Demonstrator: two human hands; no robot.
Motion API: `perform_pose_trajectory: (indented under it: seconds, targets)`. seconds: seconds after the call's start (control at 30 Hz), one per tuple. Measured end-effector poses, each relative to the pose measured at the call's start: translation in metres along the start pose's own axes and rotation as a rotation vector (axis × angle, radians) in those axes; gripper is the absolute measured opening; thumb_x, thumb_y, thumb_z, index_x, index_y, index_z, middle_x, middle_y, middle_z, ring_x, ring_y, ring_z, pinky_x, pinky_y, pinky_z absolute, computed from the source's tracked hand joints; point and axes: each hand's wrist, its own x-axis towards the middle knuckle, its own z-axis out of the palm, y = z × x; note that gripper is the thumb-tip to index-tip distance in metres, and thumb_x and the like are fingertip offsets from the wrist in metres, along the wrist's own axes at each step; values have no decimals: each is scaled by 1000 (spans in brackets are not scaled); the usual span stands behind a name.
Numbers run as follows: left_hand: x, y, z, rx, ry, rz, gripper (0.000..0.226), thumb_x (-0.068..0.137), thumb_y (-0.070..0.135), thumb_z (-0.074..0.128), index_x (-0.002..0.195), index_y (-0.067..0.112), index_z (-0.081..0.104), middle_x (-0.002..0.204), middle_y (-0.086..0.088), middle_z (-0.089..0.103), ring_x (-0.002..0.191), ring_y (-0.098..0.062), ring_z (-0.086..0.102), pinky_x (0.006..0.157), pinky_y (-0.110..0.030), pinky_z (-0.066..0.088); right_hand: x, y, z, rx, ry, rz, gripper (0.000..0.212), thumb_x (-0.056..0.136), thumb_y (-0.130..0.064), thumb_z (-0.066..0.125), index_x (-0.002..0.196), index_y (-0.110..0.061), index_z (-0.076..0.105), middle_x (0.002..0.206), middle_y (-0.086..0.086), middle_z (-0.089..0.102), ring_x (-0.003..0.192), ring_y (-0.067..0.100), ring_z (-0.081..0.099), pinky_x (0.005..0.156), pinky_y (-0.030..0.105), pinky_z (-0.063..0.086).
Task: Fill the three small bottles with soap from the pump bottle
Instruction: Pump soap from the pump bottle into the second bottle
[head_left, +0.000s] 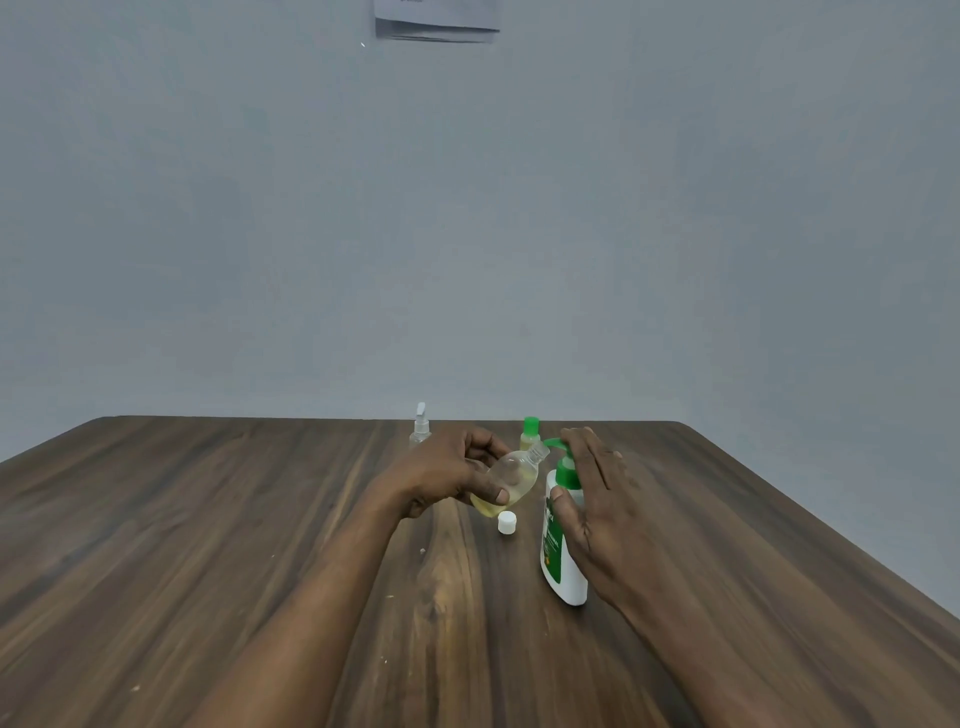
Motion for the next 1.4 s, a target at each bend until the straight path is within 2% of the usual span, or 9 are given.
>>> perform_pose_trajectory:
  seconds: [0.13, 0.33, 0.47, 0.6, 0.7, 0.8, 0.97, 1.17, 1.4]
  targets:
    - [1, 0, 0, 4, -2, -2, 45, 74, -6, 82, 115, 3, 68, 101, -14, 68, 84, -20, 65, 69, -32, 56, 0, 0, -1, 8, -34, 11, 55, 93, -26, 56, 144, -14, 38, 148, 0, 39, 137, 15, 34, 114, 44, 30]
    - [0, 1, 2, 8, -6, -1, 43, 74, -7, 81, 114, 3, 68, 98, -13, 69, 79, -17, 67, 65, -28, 55, -1, -4, -5, -30, -79, 15, 52, 94, -24, 54, 143, -15, 38, 149, 0, 37, 138, 12, 32, 116, 38, 25]
    - [-1, 2, 2, 15, -2, -6, 43, 74, -7, 81, 113, 3, 68, 99, -13, 68, 77, -15, 65, 59, -23, 53, -1, -5, -6, -13, -67, 41, 53, 93, -22, 58, 142, -14, 41, 147, 1, 40, 136, 16, 37, 112, 41, 30]
    - [-1, 3, 2, 12, 1, -4, 43, 75, -8, 80, 114, 3, 68, 100, -14, 68, 79, -18, 65, 63, -26, 55, 0, -3, -5, 9, -31, 28, 55, 90, -19, 62, 141, -12, 41, 145, 2, 43, 134, 19, 39, 110, 47, 34]
    - [-2, 3, 2, 17, 7, -5, 43, 75, -9, 79, 115, 1, 67, 101, -15, 67, 77, -17, 64, 62, -25, 54, 2, -2, -5, 26, -20, 23, 56, 90, -20, 62, 141, -13, 40, 145, -3, 41, 135, 16, 37, 111, 48, 33]
    - [-2, 2, 2, 8, 0, -9, 43, 75, -10, 79, 116, 0, 66, 101, -16, 67, 82, -21, 64, 66, -29, 55, 0, -1, -4, 22, -30, 13, 56, 92, -21, 60, 143, -15, 38, 143, -14, 31, 135, 2, 26, 115, 41, 25]
    - [-1, 3, 3, 4, 2, -7, 43, 76, -10, 79, 116, 0, 66, 99, -14, 67, 77, -16, 65, 62, -25, 55, -2, -3, -5, -22, -74, 31, 53, 92, -20, 58, 142, -12, 41, 148, 3, 39, 138, 17, 34, 115, 42, 26]
    - [-1, 1, 3, 13, 3, -12, 44, 75, -10, 79, 116, 0, 66, 97, -11, 67, 70, -10, 66, 60, -22, 54, -1, -5, -5, 8, -65, 44, 56, 91, -19, 60, 143, -15, 38, 148, -2, 37, 138, 10, 30, 115, 42, 26]
    - [-1, 2, 3, 5, 10, -16, 44, 75, -10, 79, 116, 0, 66, 97, -11, 68, 74, -13, 66, 63, -25, 54, 2, -3, -9, -14, -59, 14, 56, 91, -19, 60, 143, -12, 39, 147, 2, 40, 138, 18, 35, 114, 46, 29]
